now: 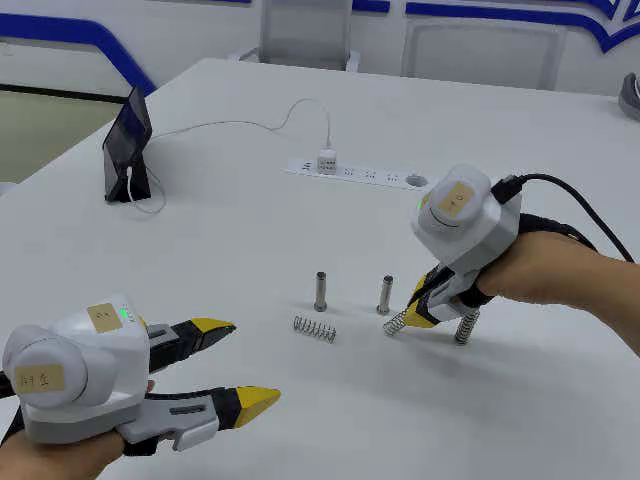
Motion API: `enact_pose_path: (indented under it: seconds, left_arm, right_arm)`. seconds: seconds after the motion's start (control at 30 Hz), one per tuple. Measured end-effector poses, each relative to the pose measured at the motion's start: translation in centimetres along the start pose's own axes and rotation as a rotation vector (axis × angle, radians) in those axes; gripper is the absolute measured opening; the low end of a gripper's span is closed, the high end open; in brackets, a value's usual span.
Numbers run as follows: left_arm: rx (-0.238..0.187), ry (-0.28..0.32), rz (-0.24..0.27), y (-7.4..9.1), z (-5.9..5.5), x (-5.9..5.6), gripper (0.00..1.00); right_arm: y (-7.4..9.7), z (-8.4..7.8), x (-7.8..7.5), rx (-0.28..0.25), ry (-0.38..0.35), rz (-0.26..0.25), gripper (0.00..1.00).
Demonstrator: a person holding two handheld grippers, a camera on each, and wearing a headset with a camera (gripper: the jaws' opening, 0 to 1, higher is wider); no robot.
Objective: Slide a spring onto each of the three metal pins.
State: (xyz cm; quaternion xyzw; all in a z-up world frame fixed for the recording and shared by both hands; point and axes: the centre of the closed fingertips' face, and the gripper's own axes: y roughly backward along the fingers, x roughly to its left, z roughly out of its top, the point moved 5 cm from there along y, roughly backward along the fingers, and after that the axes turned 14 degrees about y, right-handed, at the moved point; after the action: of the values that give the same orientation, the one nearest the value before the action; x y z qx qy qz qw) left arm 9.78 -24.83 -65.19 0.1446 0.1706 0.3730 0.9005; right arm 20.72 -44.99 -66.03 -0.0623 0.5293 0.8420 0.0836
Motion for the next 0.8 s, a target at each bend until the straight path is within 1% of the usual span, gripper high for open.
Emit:
enact_pose_path:
  seconds: [0.4, 0.7, 0.8]
  left_arm:
    - [-0.010, 0.004, -0.001, 0.11, 0.18, -0.04, 0.55]
    - [-0.011, 0.005, -0.001, 0.21, 0.10, -0.14, 0.55]
    - [-0.010, 0.004, -0.002, 0.23, 0.04, -0.17, 0.55]
  right_arm:
    - [0.49, 0.35, 0.18, 0.010, 0.017, 0.006, 0.12]
    - [0.66, 0.45, 0.31, 0.017, 0.023, 0.011, 0.12]
    - [0.63, 0.37, 0.40, 0.028, 0.025, 0.018, 0.12]
